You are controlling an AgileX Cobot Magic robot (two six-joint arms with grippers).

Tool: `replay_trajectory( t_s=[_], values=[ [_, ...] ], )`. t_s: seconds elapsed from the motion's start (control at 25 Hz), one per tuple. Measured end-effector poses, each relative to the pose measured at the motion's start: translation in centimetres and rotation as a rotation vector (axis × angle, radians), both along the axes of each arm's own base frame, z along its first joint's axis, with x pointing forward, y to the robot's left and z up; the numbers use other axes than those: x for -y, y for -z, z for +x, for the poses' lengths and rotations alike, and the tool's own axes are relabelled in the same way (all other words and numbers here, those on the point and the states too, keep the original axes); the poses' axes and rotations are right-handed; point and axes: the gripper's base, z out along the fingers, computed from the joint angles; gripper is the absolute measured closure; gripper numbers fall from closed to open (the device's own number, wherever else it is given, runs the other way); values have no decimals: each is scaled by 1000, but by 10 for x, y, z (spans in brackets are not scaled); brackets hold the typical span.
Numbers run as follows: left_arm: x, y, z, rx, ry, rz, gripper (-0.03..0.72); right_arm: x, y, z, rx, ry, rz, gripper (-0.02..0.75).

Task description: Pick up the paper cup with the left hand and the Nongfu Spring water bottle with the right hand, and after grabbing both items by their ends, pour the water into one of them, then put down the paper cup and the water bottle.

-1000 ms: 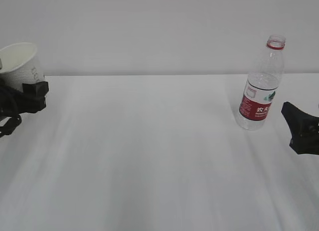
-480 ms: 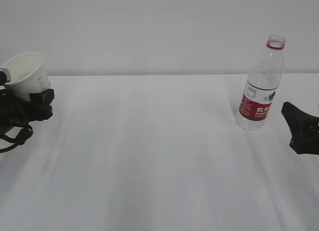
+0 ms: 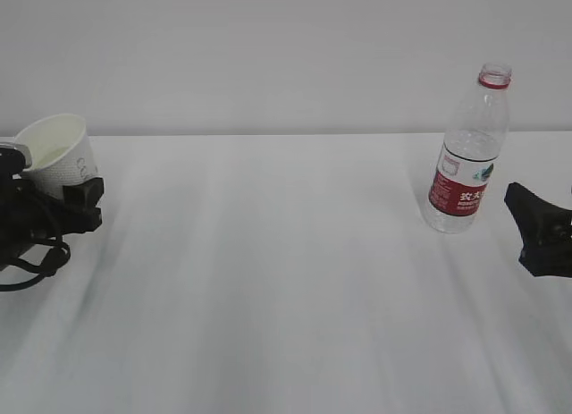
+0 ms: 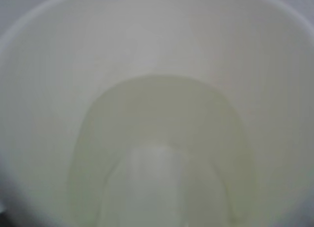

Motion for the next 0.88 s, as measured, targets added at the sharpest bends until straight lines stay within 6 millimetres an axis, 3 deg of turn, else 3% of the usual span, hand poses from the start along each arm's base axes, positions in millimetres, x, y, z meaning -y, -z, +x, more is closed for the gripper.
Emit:
replay_trajectory(
  t_s=[0.52, 0.88],
  values=[
    [-2, 23, -1, -69, -28, 3, 186, 0, 0, 0, 2, 0, 0, 149],
    [-6, 23, 0, -68, -66, -4, 187, -1, 0, 0, 0, -4, 12, 149]
  ],
)
